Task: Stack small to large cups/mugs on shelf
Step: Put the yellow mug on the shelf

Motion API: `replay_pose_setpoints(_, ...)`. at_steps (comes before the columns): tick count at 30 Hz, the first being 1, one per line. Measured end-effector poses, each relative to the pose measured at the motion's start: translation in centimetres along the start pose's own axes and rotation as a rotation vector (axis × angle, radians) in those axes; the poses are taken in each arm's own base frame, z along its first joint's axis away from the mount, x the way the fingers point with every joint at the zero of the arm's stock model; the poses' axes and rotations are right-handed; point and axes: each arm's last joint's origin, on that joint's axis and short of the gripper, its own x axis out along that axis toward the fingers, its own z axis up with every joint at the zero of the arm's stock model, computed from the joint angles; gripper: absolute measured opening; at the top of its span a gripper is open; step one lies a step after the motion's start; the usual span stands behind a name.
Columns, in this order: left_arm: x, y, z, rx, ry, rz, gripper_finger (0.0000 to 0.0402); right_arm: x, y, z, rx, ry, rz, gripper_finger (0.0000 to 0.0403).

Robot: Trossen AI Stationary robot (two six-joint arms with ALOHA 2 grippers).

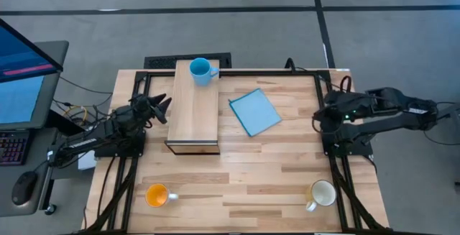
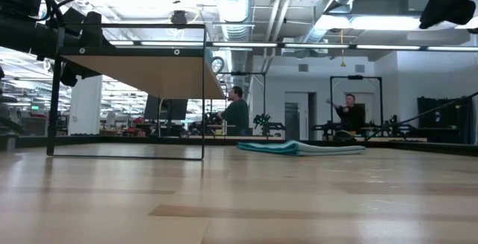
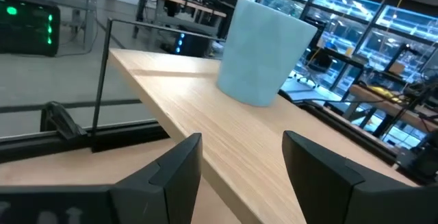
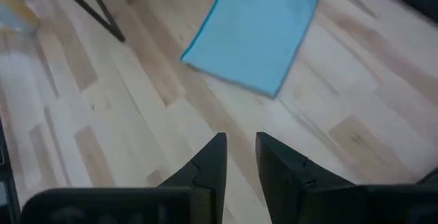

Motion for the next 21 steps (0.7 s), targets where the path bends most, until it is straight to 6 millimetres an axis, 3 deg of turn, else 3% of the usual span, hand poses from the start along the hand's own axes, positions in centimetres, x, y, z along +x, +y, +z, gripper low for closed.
replay_pose_setpoints(10, -0.2, -0.1, 0.6, 0.048, -0.001, -0.001, 0.0195, 3.4, -1.1, -2.8, 0.051, -0.202, 0.117, 0.0102)
replay_pose_setpoints(17, -1.8, -1.6, 5.2, 0.080, -0.102, -0.117, 0.0194, 3.5, -1.2, -3.0, 0.063, -0.214, 0.130, 0.0102)
replay_pose_setpoints(21, -3.3, -1.9, 7.5, 0.082, -0.021, -0.143, 0.0194, 3.5, -1.2, -3.0, 0.062, -0.210, 0.128, 0.0102)
